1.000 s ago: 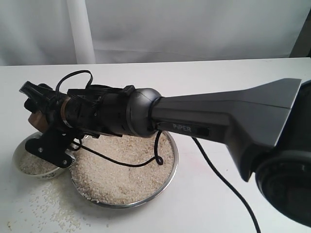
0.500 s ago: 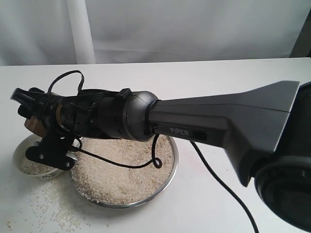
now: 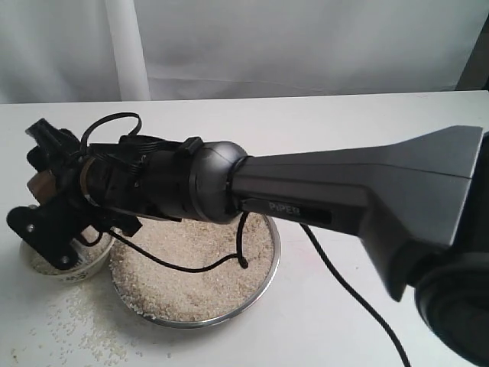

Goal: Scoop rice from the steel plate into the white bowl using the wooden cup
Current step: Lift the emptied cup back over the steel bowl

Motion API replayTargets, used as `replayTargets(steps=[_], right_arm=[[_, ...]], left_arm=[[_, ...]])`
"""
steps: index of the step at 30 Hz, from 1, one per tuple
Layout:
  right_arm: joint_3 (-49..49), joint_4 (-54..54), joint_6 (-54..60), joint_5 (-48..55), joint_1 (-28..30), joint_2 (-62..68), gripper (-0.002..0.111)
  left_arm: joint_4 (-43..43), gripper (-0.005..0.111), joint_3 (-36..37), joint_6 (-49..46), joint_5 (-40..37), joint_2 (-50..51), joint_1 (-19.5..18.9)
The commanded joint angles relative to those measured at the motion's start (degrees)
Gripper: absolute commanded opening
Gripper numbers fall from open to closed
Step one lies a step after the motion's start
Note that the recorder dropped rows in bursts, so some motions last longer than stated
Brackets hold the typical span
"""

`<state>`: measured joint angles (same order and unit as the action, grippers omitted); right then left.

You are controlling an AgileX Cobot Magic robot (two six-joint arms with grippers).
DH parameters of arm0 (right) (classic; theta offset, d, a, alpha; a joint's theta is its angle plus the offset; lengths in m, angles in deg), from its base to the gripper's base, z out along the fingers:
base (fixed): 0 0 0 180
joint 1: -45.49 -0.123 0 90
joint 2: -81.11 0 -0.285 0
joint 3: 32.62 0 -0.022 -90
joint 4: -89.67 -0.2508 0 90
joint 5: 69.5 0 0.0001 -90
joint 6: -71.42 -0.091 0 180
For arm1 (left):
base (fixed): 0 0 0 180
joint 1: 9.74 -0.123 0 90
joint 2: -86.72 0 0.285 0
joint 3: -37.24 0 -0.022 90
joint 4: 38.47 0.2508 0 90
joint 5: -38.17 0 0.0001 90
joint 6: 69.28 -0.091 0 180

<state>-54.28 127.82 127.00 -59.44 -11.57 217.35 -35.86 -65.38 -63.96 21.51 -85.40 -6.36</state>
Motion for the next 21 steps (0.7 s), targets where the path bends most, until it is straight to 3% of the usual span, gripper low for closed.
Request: replayTargets(steps=[1,5,7,21], right_arm=[[-0.6,-1.4,-17.6,5.1,-0.2,-4.2,0.000],[0.1,-0.9,-28.9,17.3,-0.2,-8.5,0.000],[2.9,-0.9,-30.9,18.6,-0.1,-11.4,0.000],[15.8,10.5,-30.3,24.9,3.1,-21.0,0.000]], left_arm=[[-0.5,0.000,-0.2,0.2,0.4,-0.1,0.2],[-0.5,0.000,-0.2,0.2,0.4,-0.1,0.2],[-0.5,0.000,-0.2,0.2,0.4,-0.1,0.2],[-0.5,0.000,-0.2,0.2,0.4,-0.1,0.2]])
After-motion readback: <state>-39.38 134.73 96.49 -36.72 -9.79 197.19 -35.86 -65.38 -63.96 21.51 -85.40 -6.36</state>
